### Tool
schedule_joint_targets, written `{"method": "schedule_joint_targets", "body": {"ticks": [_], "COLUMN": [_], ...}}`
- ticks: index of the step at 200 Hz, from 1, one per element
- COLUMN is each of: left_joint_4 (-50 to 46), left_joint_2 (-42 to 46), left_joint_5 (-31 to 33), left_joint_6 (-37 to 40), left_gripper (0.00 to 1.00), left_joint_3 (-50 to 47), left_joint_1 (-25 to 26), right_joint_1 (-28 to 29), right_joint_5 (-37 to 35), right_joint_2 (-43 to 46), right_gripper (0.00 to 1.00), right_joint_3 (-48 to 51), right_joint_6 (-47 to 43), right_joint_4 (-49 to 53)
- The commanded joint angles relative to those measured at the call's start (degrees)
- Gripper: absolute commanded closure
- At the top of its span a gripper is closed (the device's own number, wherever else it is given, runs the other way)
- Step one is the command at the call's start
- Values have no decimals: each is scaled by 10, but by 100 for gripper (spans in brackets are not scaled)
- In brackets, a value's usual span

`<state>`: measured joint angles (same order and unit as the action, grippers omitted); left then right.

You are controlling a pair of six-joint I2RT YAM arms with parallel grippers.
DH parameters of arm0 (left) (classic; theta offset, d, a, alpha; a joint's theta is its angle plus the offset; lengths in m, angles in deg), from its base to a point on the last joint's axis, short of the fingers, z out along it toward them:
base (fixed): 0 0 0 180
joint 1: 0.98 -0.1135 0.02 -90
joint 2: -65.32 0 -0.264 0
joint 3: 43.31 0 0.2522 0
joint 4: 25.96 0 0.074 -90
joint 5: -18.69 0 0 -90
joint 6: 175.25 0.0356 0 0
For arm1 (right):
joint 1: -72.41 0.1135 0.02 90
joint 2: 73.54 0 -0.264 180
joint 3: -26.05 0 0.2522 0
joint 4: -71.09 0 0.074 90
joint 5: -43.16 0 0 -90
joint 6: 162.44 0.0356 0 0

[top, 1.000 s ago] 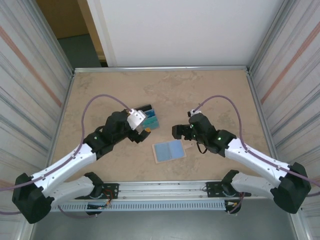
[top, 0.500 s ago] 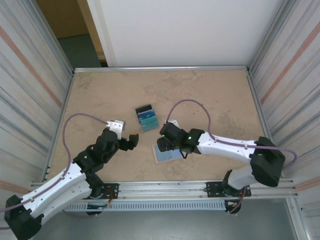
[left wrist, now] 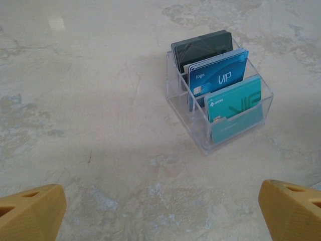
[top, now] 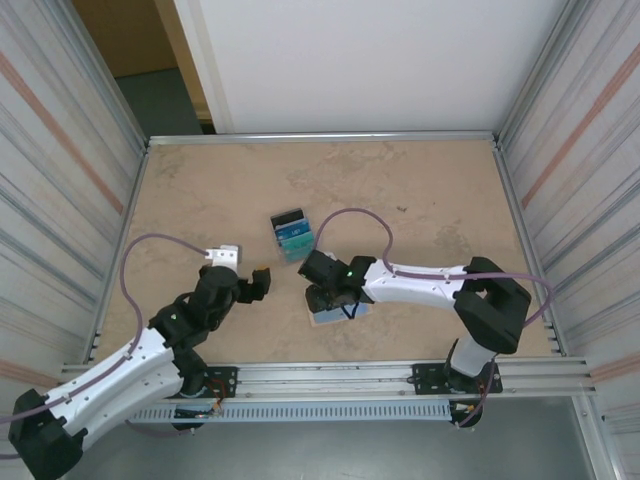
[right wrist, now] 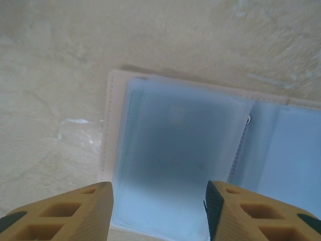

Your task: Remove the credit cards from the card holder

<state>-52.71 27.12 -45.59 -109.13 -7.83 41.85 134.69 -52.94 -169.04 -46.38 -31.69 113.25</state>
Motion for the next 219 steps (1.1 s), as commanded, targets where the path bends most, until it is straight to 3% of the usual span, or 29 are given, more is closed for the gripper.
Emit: {"method": "schedule_joint_targets", "body": {"ticks": [1, 134, 219], "left_joint_4": [17, 42, 31], "left_joint_2": [-9, -62, -47], "left_joint_5": [22, 11, 0], "left_joint_6": [-10, -9, -5], "left_gripper": [1, 1, 1], "left_joint_3": [-3, 11, 17], "left_joint_1": [-3, -4, -4], "right_joint_1": [9, 22, -4], "right_joint_5": [10, 0, 36], "right_joint_2": [-20, -63, -31], "right_gripper": [51, 47, 58], "right_joint_3": [-21, -23, 23], "right_joint_6": [18, 19, 28], "right_joint_4": [24, 25, -18]}}
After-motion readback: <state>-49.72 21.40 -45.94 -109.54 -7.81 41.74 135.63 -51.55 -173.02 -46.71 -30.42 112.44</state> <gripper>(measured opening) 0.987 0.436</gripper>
